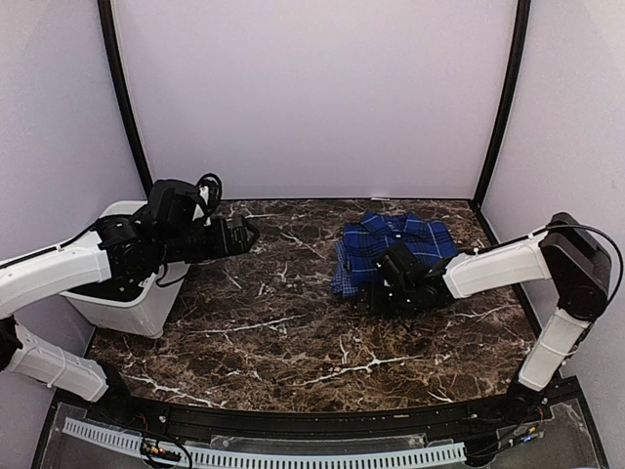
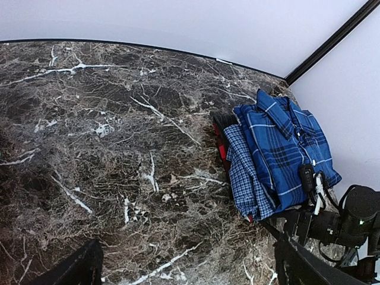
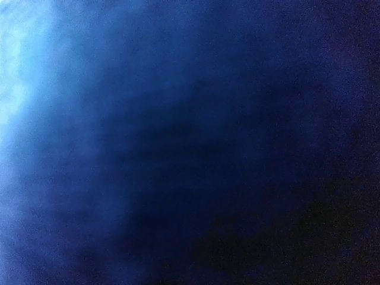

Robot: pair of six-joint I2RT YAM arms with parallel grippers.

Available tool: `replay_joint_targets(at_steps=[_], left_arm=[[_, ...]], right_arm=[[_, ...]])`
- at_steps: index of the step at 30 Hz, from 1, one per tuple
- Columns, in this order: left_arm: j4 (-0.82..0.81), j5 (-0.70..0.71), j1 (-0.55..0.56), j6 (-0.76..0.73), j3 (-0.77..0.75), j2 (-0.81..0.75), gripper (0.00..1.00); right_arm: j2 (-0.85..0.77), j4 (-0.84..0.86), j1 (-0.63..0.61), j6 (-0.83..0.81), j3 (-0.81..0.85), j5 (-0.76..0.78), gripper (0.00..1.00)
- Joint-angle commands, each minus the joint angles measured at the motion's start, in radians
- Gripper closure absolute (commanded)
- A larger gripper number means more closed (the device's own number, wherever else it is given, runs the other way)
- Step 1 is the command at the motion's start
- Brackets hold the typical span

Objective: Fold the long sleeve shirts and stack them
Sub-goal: Move the square-folded shirt to the corner of the board.

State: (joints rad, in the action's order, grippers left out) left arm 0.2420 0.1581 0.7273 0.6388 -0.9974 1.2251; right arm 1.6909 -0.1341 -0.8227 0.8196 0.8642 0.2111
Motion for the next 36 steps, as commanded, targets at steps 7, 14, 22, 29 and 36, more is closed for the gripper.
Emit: replay_joint_targets(at_steps=[7,14,22,29,36], left_arm=[[0.037,-0.003,-0.014,-0.011,0.006,-0.044,0.01],[0.031,-0.019,-0.015,-0.002,0.008,-0.039,0.01],[0.034,-0.019,-0.014,0.004,0.008,-0.044,0.01],[0.046,-0.017,-0.016,0.003,-0.001,-0.042,0.01],[0.050,-0.022,-0.016,0.010,-0.004,-0.030,0.01]], right_arm=[[0.100,0.011,0.129,-0.082,0.074,-0.037,0.01],[0.177,-0.005,0.229,-0.151,0.178,-0.060,0.01],[0.307,-0.041,0.342,-0.258,0.349,-0.123,0.01],[0.410,-0.087,0.424,-0.360,0.501,-0.187,0.01],[0.494,-0.112,0.470,-0.394,0.610,-0.233,0.01]])
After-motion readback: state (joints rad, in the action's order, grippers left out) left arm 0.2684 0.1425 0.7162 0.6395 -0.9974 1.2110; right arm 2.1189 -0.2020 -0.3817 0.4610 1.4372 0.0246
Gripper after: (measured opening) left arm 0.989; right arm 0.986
